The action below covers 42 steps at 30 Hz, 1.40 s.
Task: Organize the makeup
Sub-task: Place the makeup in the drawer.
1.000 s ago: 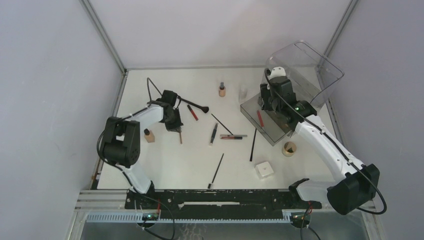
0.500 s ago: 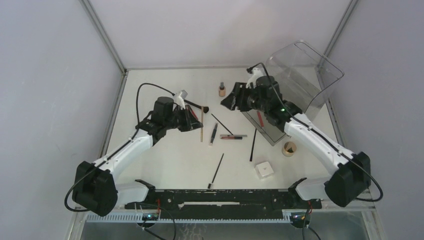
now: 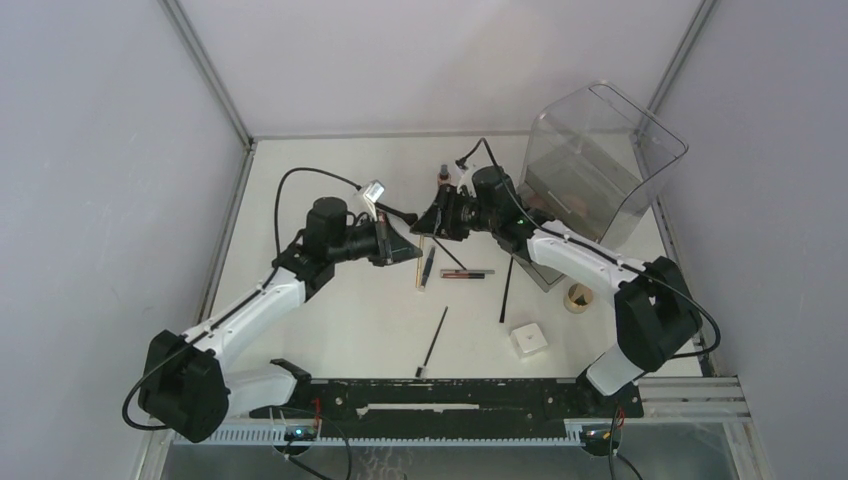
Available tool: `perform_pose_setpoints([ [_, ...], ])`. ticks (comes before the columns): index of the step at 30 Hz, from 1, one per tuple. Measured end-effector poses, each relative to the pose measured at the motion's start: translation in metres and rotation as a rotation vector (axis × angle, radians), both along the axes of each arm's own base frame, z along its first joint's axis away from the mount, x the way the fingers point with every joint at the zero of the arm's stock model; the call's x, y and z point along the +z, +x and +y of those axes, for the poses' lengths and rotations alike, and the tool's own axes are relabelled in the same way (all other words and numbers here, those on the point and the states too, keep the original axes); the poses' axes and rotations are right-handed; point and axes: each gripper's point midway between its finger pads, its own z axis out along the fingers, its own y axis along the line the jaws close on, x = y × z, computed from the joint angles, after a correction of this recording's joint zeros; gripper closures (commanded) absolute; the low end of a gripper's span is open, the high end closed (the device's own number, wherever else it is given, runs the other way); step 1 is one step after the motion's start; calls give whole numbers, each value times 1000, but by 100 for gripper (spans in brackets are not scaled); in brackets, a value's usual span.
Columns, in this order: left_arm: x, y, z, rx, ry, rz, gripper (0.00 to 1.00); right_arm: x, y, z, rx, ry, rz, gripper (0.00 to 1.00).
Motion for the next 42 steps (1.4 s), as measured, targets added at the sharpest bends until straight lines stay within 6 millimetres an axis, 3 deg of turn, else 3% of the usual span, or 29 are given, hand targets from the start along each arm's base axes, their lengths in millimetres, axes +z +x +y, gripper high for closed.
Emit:
perform_pose_setpoints([
  [2,1,-2,-1,-10,-8,-5,97,-7,0,3,5,3,24,85],
  [3,-1,-3,0,-10,-6,-3,87,-9,0,5,7,7,37,97],
  [6,-7,-5,1,-6,2,10,39,-7,-1,6,14,17,38,100],
  [9,-8,-8,4,-13,19,-1,23,-6,2,-3,-13,-31,-4,100],
  [12,-18,-11,13,-4,87,-5,23,6,10,-33,-87,-149,-119,100],
  [14,-27,-13,21,4,147,8,22,27,17,-61,-160,-236,-236,100],
  [17,-42,-15,31,24,231,42,21,65,30,-112,-304,-378,-410,100],
  [19,-51,-16,33,33,275,60,21,78,40,-148,-407,-491,-477,100],
  [22,-66,-26,29,20,356,78,22,71,51,-193,-509,-684,-497,100],
  [25,-77,-38,20,11,421,72,23,42,61,-229,-543,-919,-456,100],
  [28,-87,-47,9,5,490,63,22,12,67,-245,-522,-1098,-411,93],
  [31,-99,-54,-2,-4,549,70,22,-16,70,-256,-492,-1205,-363,56],
  [33,-107,-57,-8,-7,579,82,23,-27,70,-262,-484,-1237,-337,43],
  [36,-119,-60,-16,-15,633,91,23,-32,71,-266,-480,-1257,-325,37],
  [42,-137,-71,-27,-54,713,113,30,-27,70,-264,-490,-1224,-333,36],
])
